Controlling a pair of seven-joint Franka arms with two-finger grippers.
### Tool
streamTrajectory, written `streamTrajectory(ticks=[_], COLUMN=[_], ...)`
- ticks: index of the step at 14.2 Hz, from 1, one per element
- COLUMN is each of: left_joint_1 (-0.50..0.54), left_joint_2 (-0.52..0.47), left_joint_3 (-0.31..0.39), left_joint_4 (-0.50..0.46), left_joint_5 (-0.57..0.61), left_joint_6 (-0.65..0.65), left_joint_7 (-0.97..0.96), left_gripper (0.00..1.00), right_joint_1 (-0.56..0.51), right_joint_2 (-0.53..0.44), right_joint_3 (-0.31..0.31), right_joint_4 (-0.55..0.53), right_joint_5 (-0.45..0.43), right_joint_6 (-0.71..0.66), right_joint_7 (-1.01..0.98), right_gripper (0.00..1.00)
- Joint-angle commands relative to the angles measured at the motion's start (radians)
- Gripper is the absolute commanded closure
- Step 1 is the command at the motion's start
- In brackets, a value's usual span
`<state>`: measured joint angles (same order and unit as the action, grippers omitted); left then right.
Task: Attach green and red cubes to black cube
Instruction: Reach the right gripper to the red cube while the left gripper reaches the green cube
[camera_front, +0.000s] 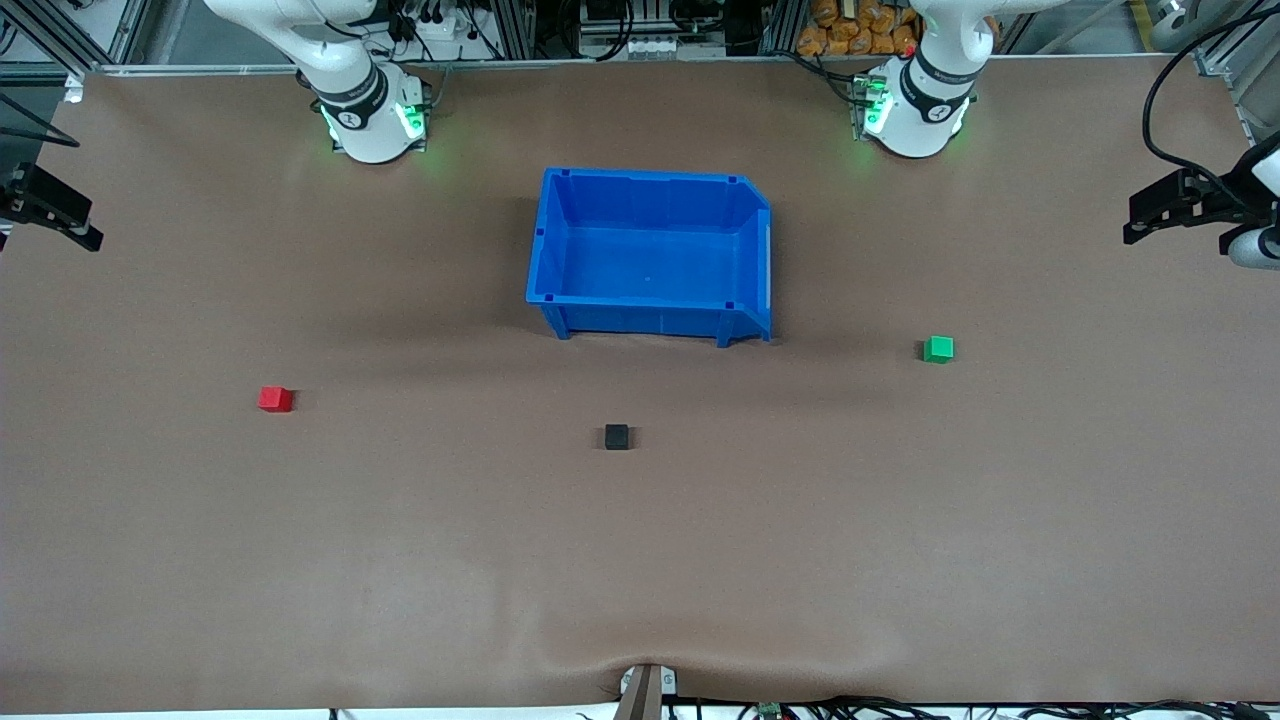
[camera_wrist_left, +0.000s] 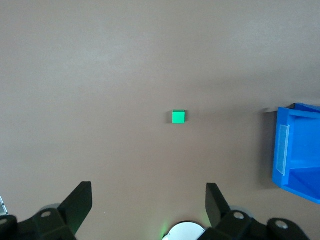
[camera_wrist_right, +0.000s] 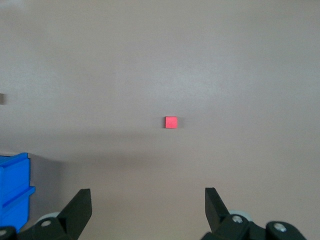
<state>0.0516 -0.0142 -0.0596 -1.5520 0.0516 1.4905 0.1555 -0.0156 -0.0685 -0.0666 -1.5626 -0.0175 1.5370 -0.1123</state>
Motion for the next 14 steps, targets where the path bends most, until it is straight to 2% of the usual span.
streamTrajectory(ticks=[1, 7, 9, 10, 12, 14], left_joint_1=[0.001, -0.010, -0.004, -0.001, 0.001, 0.001], left_joint_2=[-0.006, 0.010, 0.036, 0.034, 0.034, 0.028], left_joint_3=[-0.002, -0.002, -0.003, -0.003, -0.003, -0.002], left_joint_4=[0.009, 0.007, -0.017, -0.066, -0.137, -0.235], left_joint_5=[-0.010, -0.004, -0.003, -0.006, -0.009, -0.009], left_joint_6=[-0.018, -0.018, -0.033, -0.042, -0.007, 0.065], left_joint_7=[0.007, -0.002, -0.001, -0.004, -0.010, -0.040], left_gripper=[0.00, 0.00, 0.00, 0.00, 0.00, 0.00], right_joint_1=[-0.026, -0.026, -0.030, -0.032, -0.038, -0.056], right_joint_2=[0.012, 0.015, 0.067, 0.106, 0.121, 0.177], right_joint_3=[0.025, 0.025, 0.025, 0.024, 0.021, 0.021], right_joint_4=[0.024, 0.022, 0.027, 0.029, 0.026, 0.033], right_joint_5=[-0.002, -0.002, -0.010, -0.006, 0.004, 0.004], right_joint_6=[-0.015, -0.015, -0.014, -0.014, -0.015, -0.003], right_joint_7=[0.006, 0.007, 0.006, 0.000, 0.000, -0.004], right_gripper=[0.00, 0.00, 0.00, 0.00, 0.00, 0.00])
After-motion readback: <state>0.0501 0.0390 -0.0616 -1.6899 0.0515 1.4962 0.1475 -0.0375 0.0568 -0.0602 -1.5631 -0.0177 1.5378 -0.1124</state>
